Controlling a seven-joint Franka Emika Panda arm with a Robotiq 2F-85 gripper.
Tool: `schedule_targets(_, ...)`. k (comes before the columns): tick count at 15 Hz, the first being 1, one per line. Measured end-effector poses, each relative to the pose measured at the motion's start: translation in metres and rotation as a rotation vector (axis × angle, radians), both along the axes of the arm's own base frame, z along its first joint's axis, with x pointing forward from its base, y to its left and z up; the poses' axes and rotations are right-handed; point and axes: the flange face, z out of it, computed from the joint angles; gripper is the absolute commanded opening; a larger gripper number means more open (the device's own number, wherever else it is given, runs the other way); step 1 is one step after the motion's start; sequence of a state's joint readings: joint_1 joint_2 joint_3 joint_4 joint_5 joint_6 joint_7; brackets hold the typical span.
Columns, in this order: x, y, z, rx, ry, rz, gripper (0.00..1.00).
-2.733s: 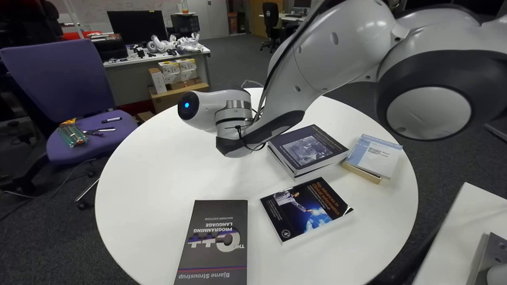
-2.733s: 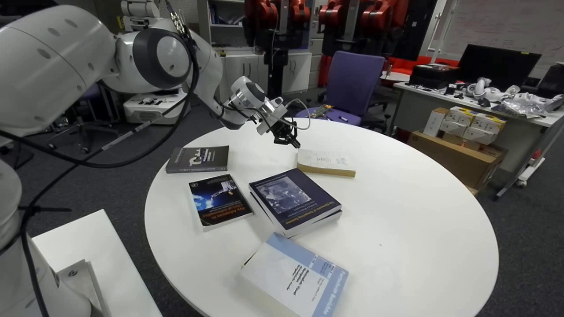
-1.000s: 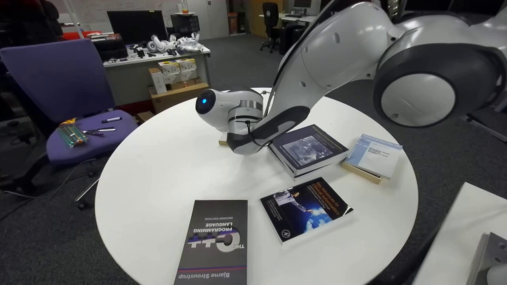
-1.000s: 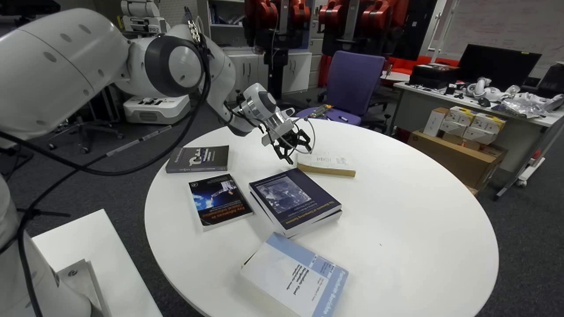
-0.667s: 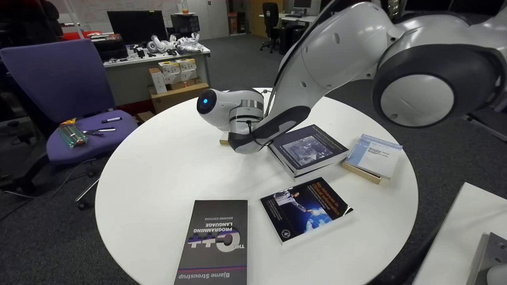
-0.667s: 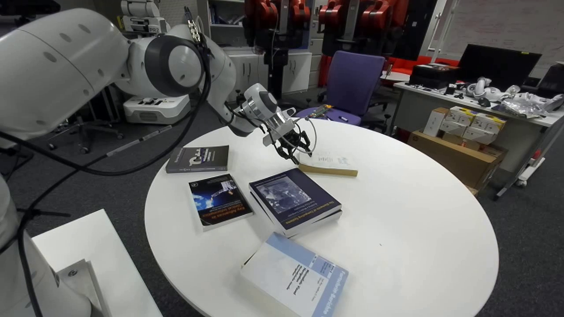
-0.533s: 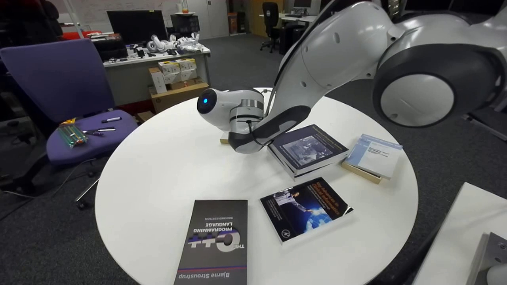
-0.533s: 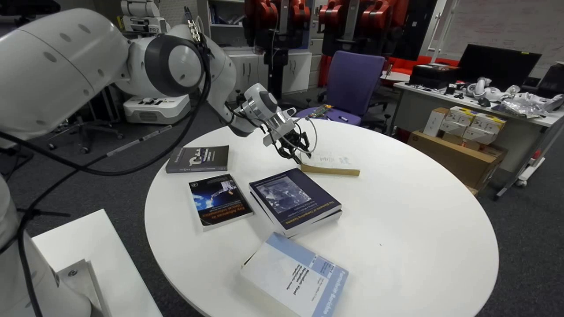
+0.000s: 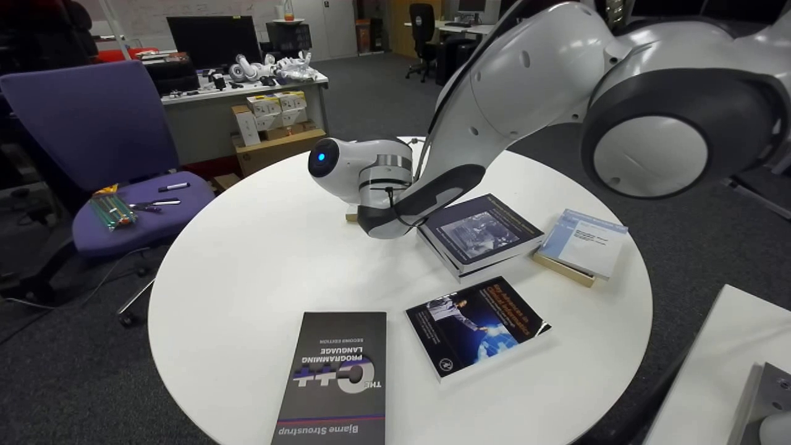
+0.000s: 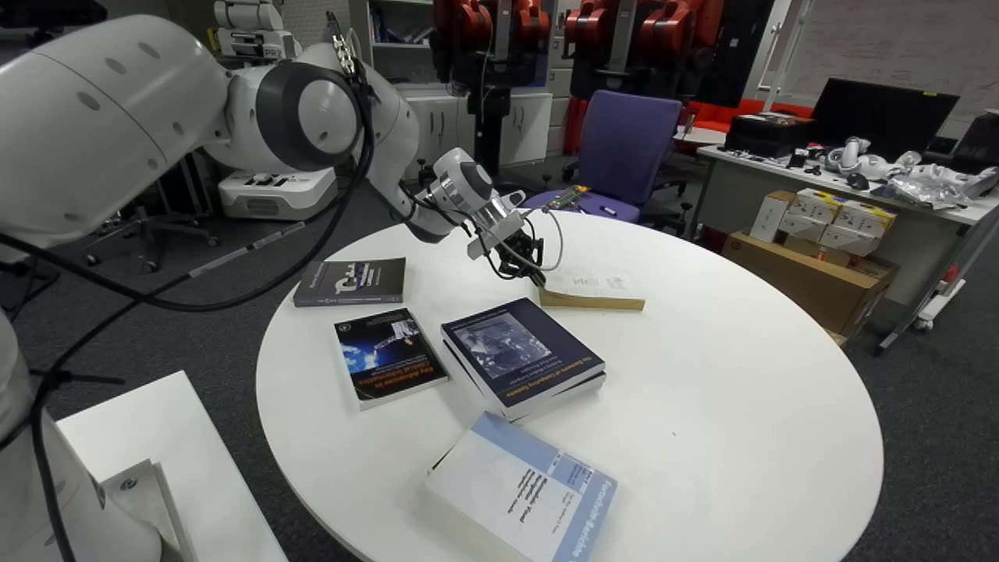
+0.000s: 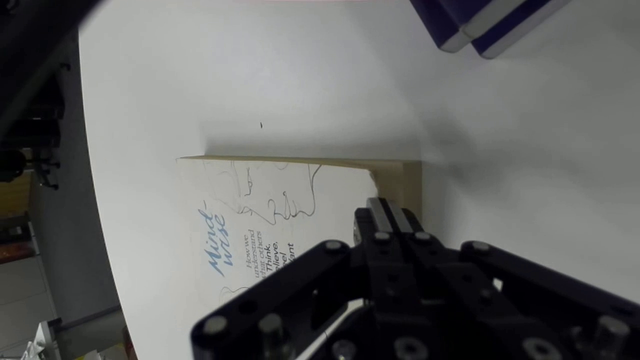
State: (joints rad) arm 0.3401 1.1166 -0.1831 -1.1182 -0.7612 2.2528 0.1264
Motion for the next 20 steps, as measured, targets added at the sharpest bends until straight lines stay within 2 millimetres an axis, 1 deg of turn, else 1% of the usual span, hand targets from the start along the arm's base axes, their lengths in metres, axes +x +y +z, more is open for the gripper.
schedule_targets(5, 0.001, 0.001, 0.001, 0.003, -0.018, 0.001, 0.00)
schedule_targets(7, 0.002, 0.003, 0.004, -0.022, -0.044, 0.019, 0.00)
schedule_targets(10, 0.004, 0.011, 0.012, -0.143, -0.094, 0.104, 0.00)
schedule_targets(14, 0.003, 0.029, 0.015, -0.302, -0.117, 0.252, 0.00)
schedule_targets(17, 0.001, 0.037, 0.010, -0.430, -0.126, 0.367, 0.00)
schedule_targets(20, -0.002, 0.043, -0.002, -0.562, -0.134, 0.495, 0.00)
